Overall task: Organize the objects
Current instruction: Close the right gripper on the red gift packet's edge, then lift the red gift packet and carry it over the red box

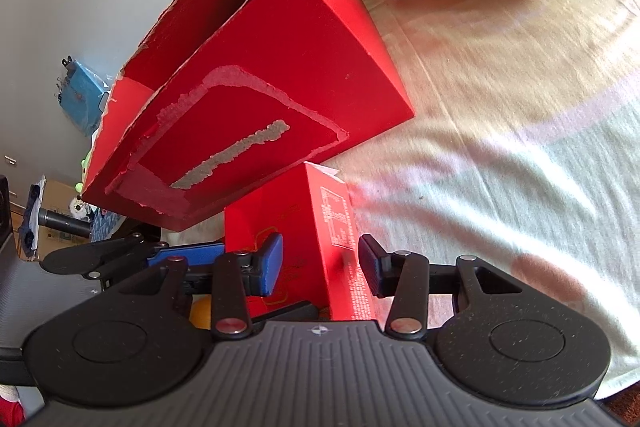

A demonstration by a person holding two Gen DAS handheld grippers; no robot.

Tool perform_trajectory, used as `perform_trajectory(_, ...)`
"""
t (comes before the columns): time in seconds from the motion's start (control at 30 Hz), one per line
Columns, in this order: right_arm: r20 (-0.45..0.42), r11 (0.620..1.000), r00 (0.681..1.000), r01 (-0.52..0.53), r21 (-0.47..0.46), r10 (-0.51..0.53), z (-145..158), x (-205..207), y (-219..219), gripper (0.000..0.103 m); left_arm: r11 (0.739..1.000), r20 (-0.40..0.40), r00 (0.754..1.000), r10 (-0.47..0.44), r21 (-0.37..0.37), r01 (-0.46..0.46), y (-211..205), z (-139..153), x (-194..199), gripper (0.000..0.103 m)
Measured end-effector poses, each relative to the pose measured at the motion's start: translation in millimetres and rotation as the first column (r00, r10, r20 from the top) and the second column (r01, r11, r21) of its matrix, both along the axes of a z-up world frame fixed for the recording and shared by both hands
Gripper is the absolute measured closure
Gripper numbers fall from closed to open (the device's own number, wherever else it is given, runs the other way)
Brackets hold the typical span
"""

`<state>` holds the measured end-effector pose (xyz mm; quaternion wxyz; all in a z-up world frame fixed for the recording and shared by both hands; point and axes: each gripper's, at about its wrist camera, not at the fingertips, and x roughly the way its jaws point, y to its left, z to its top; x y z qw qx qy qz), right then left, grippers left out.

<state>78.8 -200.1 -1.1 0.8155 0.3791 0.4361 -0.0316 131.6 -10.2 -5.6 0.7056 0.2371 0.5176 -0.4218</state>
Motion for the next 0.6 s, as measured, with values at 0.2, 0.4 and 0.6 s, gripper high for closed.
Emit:
perform_trajectory(0.2,-0.004,1.0,1.0,0.027,-0.006,-0.027,0,-6,-6,0.057,0.999,0.015,0.999,-0.048,-0.014,0.048,-11,0,-8,0.019)
perform_trajectory(0.4,-0.01,0.999,0.999,0.048,-0.01,-0.048,1,-12,-14,0.057,0.996,0.026,0.997,-0.078,-0.037,0.079,-22,-2,-17,0.014)
perform_trajectory(0.6,-0.015,0.999,0.999,0.035,0.029,-0.034,-4,-17,-18,0.055,0.996,0.035,0.997,-0.072,-0.04,0.074,-23,-1,-22,0.013)
